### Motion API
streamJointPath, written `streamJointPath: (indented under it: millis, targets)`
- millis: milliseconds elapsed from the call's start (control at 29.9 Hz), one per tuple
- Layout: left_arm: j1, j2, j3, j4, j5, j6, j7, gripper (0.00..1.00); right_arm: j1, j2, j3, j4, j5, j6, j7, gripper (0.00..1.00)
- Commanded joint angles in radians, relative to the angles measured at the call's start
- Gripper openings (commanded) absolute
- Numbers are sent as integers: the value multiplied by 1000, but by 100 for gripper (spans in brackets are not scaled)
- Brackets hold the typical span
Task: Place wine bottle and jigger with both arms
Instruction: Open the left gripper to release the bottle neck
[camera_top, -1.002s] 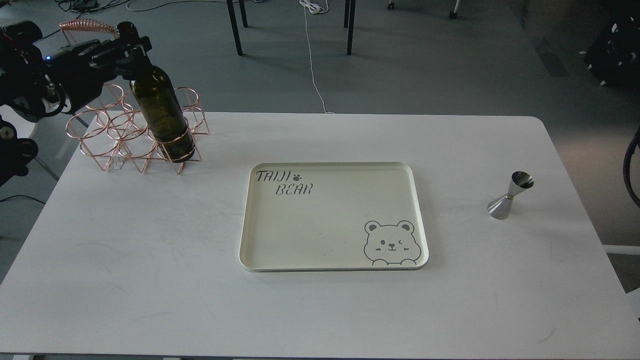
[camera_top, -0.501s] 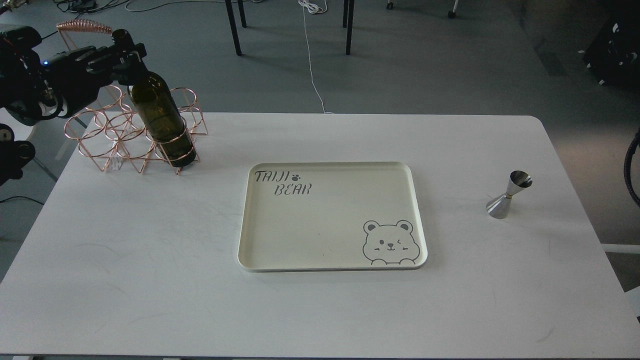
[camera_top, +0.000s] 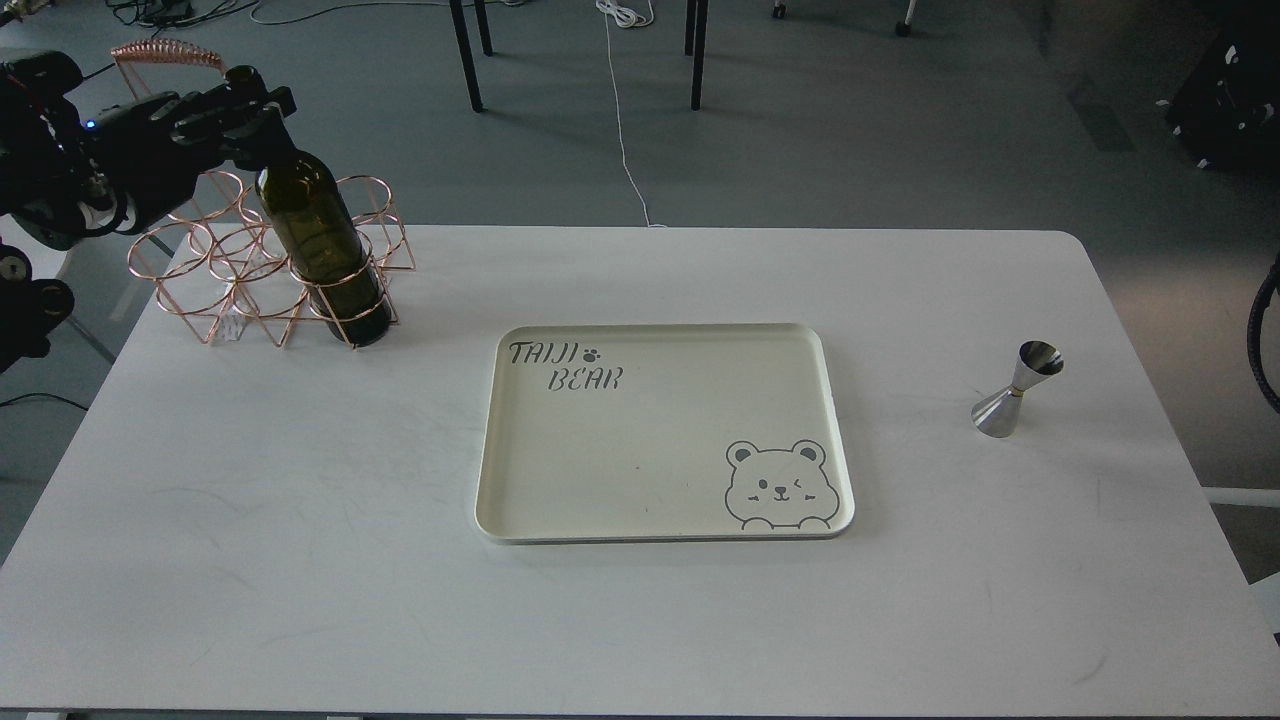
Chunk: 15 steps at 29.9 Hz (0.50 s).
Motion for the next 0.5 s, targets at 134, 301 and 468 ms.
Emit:
streamJointPath:
  millis: [134, 301, 468]
  targets:
    - [-29, -5, -13, -5, -88, -3, -13, 98, 0, -2, 0, 0, 0, -1, 0, 97]
    - [-48, 54, -13, -5, -283, -9, -12, 98, -2, -2, -1, 0, 0, -1, 0, 97]
    - [-107, 107, -16, 0, -433, -9, -13, 98, -3, -2, 0, -2, 0, -1, 3, 97]
